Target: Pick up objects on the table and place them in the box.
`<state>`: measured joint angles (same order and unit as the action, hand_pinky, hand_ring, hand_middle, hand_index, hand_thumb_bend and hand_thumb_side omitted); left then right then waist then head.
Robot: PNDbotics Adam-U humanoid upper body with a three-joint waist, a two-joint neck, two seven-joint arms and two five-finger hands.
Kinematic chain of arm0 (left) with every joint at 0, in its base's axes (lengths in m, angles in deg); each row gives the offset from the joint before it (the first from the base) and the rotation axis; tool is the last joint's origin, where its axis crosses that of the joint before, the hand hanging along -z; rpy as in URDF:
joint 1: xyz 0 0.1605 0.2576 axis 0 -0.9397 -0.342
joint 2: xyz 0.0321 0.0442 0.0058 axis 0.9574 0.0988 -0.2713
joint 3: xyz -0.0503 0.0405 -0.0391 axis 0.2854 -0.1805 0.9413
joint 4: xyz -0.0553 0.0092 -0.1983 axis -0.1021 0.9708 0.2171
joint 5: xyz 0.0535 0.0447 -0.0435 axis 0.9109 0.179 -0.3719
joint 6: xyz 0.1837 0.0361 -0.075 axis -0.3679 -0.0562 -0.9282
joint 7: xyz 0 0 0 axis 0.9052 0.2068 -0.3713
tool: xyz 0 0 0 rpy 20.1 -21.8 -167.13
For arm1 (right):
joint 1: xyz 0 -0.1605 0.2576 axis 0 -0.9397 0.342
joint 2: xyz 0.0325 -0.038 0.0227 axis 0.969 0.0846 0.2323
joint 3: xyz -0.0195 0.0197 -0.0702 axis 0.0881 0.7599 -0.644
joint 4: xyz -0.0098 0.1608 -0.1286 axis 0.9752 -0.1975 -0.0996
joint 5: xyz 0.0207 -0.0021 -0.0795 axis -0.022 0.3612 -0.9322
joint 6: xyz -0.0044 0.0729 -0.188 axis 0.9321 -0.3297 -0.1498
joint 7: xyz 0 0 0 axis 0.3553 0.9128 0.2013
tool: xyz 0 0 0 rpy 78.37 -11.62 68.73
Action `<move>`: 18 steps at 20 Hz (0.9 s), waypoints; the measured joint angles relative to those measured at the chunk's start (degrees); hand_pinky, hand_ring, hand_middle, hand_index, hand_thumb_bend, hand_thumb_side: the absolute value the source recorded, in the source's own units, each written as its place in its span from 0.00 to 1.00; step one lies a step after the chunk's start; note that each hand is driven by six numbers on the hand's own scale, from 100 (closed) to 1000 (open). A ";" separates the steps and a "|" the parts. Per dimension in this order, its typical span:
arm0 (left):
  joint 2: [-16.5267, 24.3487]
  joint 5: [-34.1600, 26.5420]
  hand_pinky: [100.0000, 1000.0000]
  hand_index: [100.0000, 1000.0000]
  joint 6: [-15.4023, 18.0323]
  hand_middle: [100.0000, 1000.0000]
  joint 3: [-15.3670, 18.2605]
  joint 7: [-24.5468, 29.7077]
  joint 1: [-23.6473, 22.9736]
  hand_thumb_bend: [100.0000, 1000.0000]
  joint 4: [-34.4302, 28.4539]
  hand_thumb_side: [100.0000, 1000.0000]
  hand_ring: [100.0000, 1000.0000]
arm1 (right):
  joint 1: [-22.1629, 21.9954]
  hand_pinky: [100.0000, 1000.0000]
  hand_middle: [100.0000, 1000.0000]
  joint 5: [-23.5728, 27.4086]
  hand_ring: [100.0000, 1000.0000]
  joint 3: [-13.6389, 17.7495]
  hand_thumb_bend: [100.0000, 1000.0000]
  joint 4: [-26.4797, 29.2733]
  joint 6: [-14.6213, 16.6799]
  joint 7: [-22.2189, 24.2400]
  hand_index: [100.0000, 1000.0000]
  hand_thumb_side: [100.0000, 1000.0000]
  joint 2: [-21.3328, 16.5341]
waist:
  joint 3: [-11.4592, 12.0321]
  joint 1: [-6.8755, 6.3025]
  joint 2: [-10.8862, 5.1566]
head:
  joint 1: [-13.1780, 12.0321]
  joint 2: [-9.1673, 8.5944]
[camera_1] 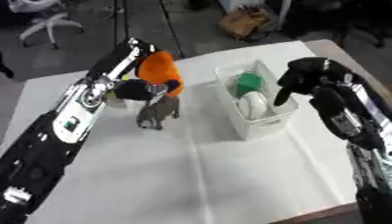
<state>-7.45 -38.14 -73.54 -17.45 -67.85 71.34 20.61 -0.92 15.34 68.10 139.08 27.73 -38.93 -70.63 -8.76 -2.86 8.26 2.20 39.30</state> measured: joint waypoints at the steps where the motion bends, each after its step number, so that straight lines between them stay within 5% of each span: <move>1: -0.37 0.19 0.25 0.44 0.42 0.29 0.26 -1.00 0.18 0.44 0.27 0.41 0.22 | 0.23 0.46 0.59 0.16 0.48 -0.15 0.24 0.32 -0.07 0.07 0.81 0.56 0.00 | -0.22 0.00 0.23 | -0.06 -0.11; 9: -1.16 0.39 0.28 0.46 2.42 0.31 1.98 -8.83 1.77 0.58 0.25 0.41 0.25 | 1.62 0.46 0.59 1.19 0.48 -1.02 0.25 2.34 -0.52 0.64 0.81 0.55 0.00 | -4.20 -0.13 1.10 | -0.13 -1.18; 18: -1.52 3.51 0.30 0.49 4.74 0.35 2.12 -17.19 2.51 0.56 2.44 0.51 0.29 | 3.35 0.47 0.59 2.02 0.48 -1.94 0.25 3.27 -1.50 1.62 0.80 0.55 0.03 | -9.51 -2.49 2.32 | -0.46 -2.66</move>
<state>-8.97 -34.63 -68.79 -15.32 -85.04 73.85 23.05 2.43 17.37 66.16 142.35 26.24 -37.31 -70.60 -18.26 -5.34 10.58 1.75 36.64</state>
